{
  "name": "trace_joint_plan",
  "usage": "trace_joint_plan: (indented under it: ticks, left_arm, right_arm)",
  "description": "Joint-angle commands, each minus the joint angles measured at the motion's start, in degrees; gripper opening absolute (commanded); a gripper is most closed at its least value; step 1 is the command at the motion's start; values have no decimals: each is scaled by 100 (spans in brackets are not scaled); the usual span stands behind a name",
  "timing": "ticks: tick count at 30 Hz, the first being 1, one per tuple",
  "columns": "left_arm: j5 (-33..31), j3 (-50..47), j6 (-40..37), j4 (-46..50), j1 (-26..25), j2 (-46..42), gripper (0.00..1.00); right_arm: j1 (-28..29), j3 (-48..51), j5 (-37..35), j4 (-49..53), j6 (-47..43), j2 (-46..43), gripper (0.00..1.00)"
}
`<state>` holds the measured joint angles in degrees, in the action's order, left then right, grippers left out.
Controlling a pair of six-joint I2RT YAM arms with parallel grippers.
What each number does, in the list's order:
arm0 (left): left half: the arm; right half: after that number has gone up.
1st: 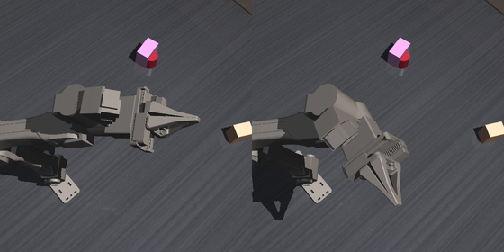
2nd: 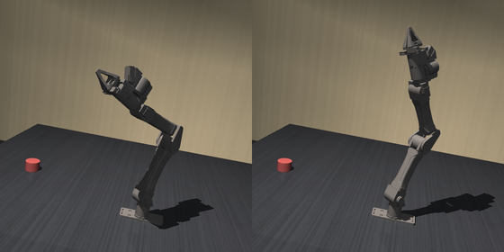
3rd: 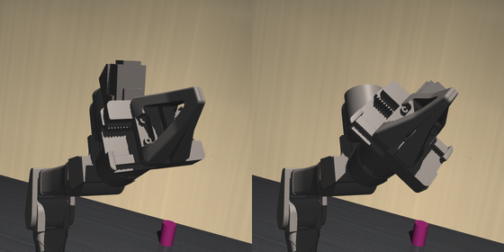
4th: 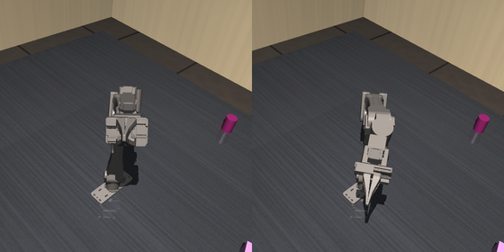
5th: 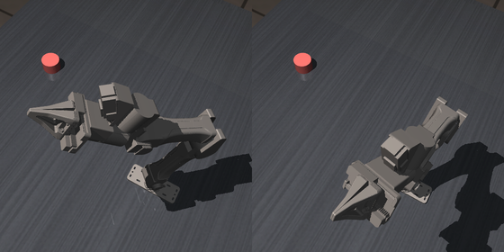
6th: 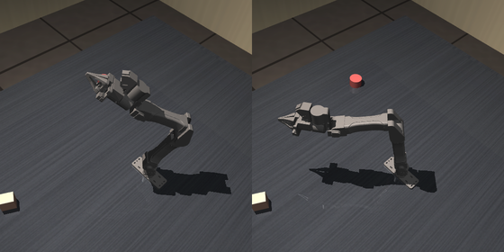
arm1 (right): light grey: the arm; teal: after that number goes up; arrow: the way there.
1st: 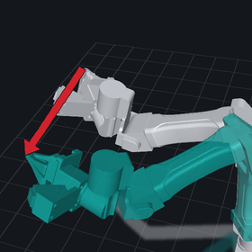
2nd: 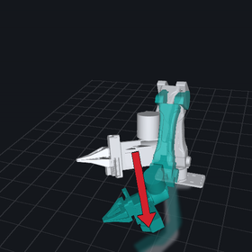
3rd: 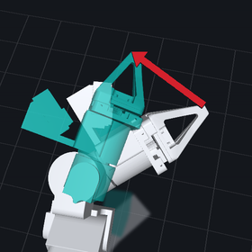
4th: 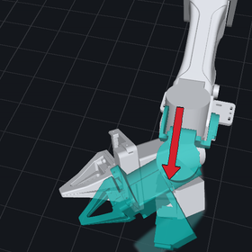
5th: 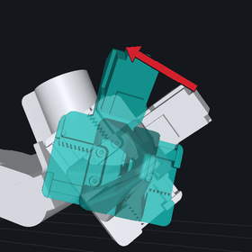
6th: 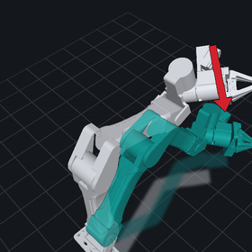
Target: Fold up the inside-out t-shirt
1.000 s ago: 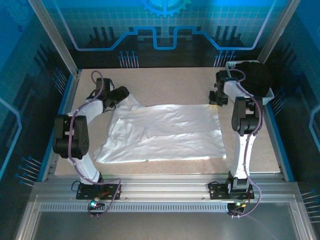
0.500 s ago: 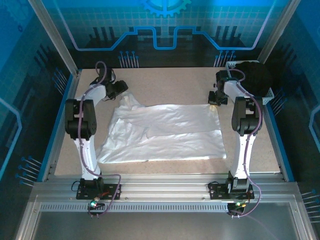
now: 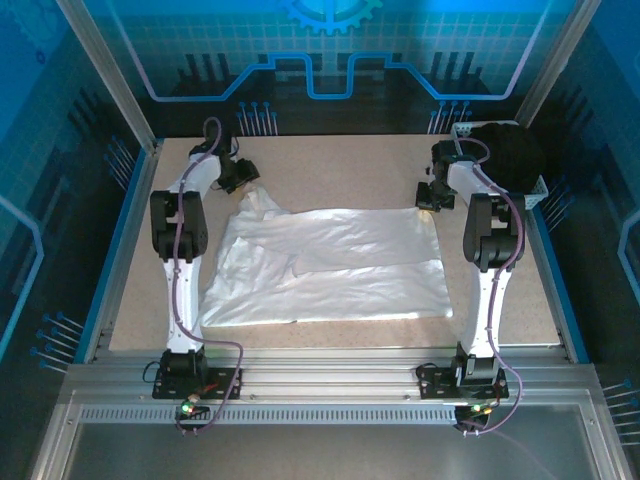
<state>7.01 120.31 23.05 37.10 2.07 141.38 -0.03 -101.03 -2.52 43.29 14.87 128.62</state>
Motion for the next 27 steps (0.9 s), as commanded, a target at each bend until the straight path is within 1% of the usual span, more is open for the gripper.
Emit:
trace_joint_plan:
  ticks: [1, 9, 15, 18, 20, 23, 27]
  left_arm:
    - [275, 333, -187, 584, -66, 210, 53]
    - [458, 662, -151, 745, -75, 440, 34]
    - [404, 748, -284, 729, -66, 387, 13]
    - [422, 724, -338, 668, -48, 203, 0]
    - [411, 643, -375, 591, -40, -10, 0]
    - [424, 276, -376, 310, -31, -530, 0]
    - [438, -741, -257, -409, -31, -1441, 0]
  right_arm:
    - [13, 20, 115, 32, -98, -12, 5]
    - [14, -92, 141, 53, -125, 10, 4]
    - [-2, -182, 99, 75, -169, 0, 4]
    - [-6, -233, 103, 86, -195, -12, 4]
    - [-14, -276, 112, 106, -213, -27, 4]
    - [-14, -281, 86, 105, -231, -104, 3]
    - [-35, -199, 77, 6, -248, -235, 3]
